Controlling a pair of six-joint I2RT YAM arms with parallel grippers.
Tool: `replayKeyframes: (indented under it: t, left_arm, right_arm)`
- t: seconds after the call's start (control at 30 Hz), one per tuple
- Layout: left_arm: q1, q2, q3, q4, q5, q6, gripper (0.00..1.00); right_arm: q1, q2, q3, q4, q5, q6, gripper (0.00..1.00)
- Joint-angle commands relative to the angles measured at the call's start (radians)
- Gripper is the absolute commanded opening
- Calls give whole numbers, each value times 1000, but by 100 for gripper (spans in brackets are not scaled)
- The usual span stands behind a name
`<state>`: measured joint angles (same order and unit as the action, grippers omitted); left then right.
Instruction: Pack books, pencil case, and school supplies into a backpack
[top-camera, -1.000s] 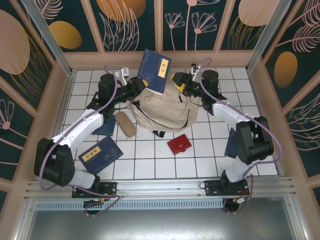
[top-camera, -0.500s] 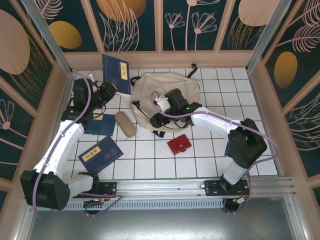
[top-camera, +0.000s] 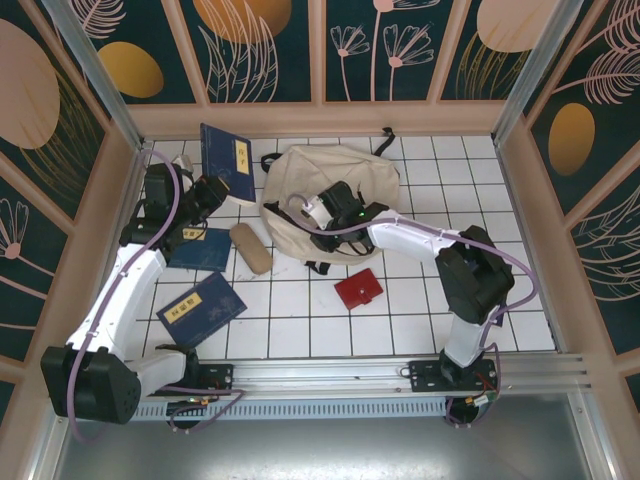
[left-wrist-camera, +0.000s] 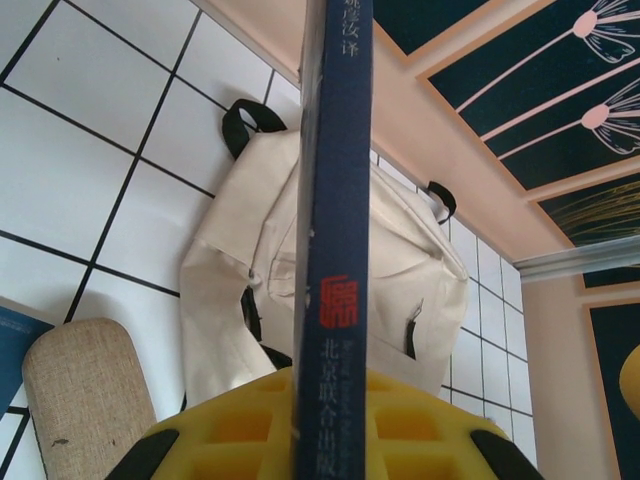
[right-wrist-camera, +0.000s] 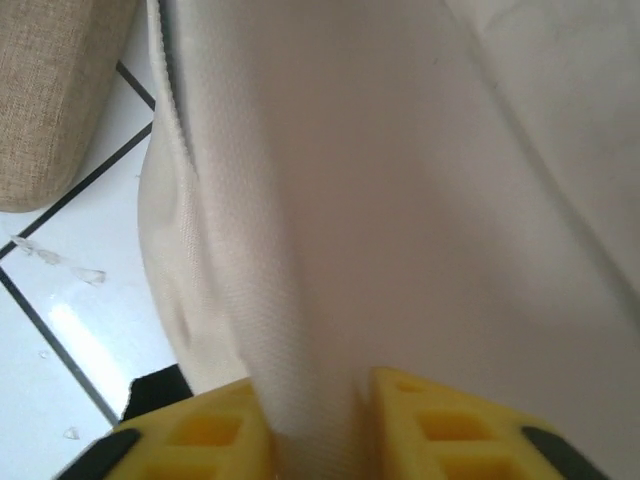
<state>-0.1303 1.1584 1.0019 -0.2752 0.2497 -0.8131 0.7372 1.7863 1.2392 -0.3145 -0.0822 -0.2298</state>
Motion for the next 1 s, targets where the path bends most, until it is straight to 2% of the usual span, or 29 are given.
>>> replayKeyframes:
  t: [0.0, 0.13, 0.27, 0.43, 0.73, 0.83, 0.97]
  left_arm:
    - [8, -35, -11, 9, 21, 27, 0]
    - [8, -51, -16, 7, 59, 31, 0]
    - [8, -73, -23, 12, 148, 34, 0]
    - [8, -109, -67, 4, 196, 21, 0]
    - [-11, -178, -149, 85, 322, -41, 0]
    - [-31, -168, -173, 150, 372, -67, 0]
    - [-117, -99, -176, 191, 352, -71, 0]
  right_arm:
    - [-24, -76, 34, 2, 57, -12, 21]
    - [-37, -126, 35, 65, 91, 15, 10]
    - [-40, -122, 81, 152, 265, 74, 0]
    - [-48, -62, 236, 205, 424, 117, 0]
    - [-56, 136, 552, 169, 570, 178, 0]
    - [-64, 219, 679, 110, 553, 203, 0]
    - [-59, 249, 754, 83, 481, 221, 0]
